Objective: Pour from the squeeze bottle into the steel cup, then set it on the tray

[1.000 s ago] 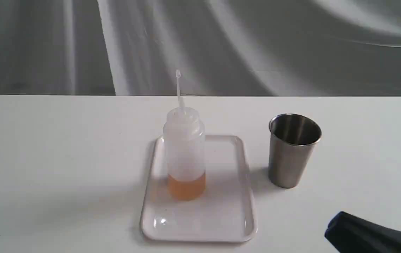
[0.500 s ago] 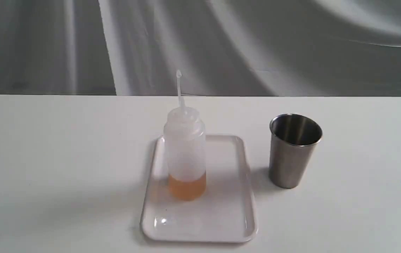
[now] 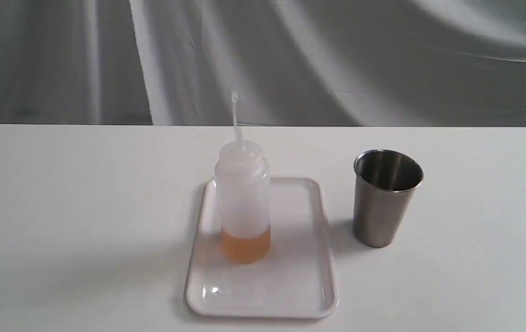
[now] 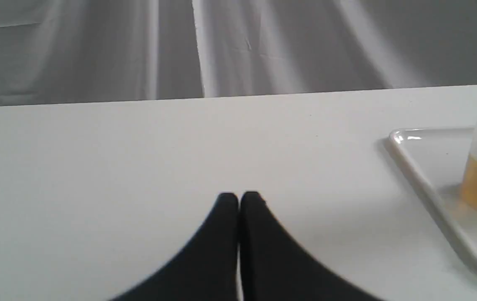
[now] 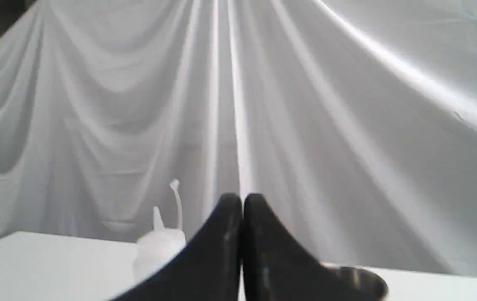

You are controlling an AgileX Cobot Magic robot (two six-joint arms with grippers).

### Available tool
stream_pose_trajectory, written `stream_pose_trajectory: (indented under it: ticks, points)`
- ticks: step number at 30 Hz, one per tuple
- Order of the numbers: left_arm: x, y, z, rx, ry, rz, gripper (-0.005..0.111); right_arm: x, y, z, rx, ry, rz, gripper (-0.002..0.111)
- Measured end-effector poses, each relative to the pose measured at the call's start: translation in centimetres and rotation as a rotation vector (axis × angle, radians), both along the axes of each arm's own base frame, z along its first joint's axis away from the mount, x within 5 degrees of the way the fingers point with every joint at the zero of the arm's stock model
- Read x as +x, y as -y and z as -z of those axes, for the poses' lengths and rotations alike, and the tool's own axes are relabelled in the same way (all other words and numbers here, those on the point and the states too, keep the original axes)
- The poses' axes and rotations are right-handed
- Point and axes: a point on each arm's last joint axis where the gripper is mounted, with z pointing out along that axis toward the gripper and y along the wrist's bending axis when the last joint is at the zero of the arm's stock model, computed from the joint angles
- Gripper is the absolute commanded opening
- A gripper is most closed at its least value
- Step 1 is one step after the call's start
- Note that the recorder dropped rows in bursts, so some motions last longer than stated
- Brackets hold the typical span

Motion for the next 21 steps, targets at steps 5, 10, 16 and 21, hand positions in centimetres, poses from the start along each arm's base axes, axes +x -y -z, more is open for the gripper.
stream_pose_trajectory:
  ticks: [5, 10, 16, 21]
  points:
    - [0.0, 0.0, 0.0, 0.0, 0.0, 0.0, 0.0, -0.2, 0.7, 1.3, -0.031, -0.139, 0.084, 0.0]
    - [0.0, 0.0, 0.0, 0.0, 0.0, 0.0, 0.0, -0.2, 1.2, 2.3, -0.098, -0.239, 0.137, 0.0]
    - [0.0, 0.0, 0.0, 0.0, 0.0, 0.0, 0.0, -0.3, 1.6, 3.3, -0.136, -0.346, 0.179, 0.0]
    - [0.0, 0.0, 0.0, 0.0, 0.0, 0.0, 0.0, -0.5, 1.9, 3.6, -0.166, -0.374, 0.201, 0.0]
